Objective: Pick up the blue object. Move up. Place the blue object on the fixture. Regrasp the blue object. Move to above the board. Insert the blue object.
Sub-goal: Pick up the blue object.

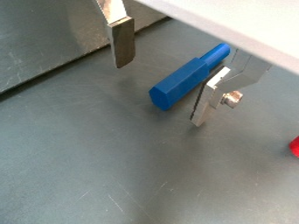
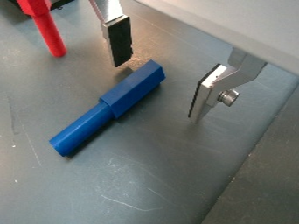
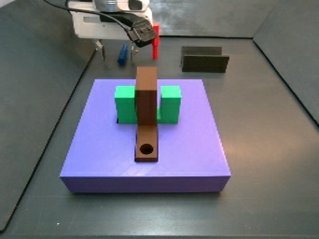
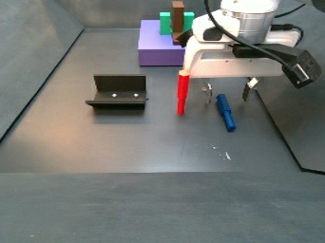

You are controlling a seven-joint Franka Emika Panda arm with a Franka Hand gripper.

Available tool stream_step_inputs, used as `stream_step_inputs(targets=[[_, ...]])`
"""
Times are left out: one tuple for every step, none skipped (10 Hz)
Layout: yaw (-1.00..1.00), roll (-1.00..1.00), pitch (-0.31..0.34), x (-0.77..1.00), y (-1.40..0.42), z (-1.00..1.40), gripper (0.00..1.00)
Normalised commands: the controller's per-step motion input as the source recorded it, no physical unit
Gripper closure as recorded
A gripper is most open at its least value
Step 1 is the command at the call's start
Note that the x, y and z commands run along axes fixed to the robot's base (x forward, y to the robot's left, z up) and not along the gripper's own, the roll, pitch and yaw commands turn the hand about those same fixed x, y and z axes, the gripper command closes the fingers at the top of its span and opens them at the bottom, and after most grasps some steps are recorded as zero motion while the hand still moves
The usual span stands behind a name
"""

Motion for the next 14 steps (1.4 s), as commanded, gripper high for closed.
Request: stream_step_inputs(targets=[[0.00, 0.04, -0.027, 0.00, 0.00, -0.17, 0.00], [0.00, 0.03, -0.027, 0.00, 0.00, -0.16, 0.00], [0.00, 0.02, -0.004, 0.00, 0.01, -0.03, 0.00], [0.00, 0.02, -0.003, 0.00, 0.02, -0.04, 0.00], [0.00, 0.01, 0.000, 0.00, 0.01, 0.00, 0.00], [0.00, 0.00, 0.000, 0.00, 0.00, 0.00, 0.00], [0.00, 0.00, 0.000, 0.00, 0.00, 0.00, 1.00], [0.00, 0.00, 0.000, 0.00, 0.00, 0.00, 1.00], [0.00, 0.00, 0.000, 0.00, 0.00, 0.00, 1.00], [0.00, 0.00, 0.000, 0.00, 0.00, 0.00, 1.00], [0.00, 0.00, 0.000, 0.00, 0.00, 0.00, 1.00], [0.00, 0.00, 0.000, 0.00, 0.00, 0.00, 1.00], [0.00, 0.00, 0.000, 0.00, 0.00, 0.00, 1.00], [0.00, 0.00, 0.000, 0.00, 0.00, 0.00, 1.00]])
